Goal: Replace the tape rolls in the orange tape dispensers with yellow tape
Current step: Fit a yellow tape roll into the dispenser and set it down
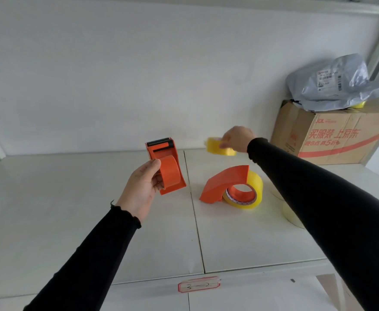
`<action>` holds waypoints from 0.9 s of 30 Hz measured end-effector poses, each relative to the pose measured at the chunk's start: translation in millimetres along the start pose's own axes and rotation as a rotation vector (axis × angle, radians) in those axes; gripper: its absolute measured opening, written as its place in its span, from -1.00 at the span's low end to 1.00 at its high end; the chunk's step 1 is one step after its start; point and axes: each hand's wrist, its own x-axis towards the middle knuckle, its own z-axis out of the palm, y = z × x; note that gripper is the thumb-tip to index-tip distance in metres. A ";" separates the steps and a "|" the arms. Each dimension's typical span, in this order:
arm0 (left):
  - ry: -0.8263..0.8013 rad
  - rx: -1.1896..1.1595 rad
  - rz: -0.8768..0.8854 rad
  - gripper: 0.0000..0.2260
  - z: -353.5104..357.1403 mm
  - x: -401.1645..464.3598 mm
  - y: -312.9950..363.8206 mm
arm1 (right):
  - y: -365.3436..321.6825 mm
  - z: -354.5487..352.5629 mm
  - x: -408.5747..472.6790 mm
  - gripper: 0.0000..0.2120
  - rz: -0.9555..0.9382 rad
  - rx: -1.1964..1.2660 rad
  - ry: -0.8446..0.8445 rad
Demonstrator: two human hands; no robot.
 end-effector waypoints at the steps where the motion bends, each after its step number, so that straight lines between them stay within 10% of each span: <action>1: 0.008 -0.004 0.007 -0.74 -0.3 0.6 1.4 | -9.4 -11.0 -8.0 -0.75 -0.028 0.220 0.012; 14: 0.042 -0.091 0.124 -0.66 13.2 -28.9 21.5 | -115.2 30.5 -159.1 -0.82 -0.270 1.049 0.171; 20: -0.068 -0.190 0.081 -0.47 19.9 -49.9 20.6 | -133.1 46.3 -189.0 -0.76 -0.391 0.853 0.202; 27: -0.053 0.034 0.157 -0.68 20.5 -61.8 17.4 | -117.2 6.8 -176.6 -0.71 -0.369 0.902 0.284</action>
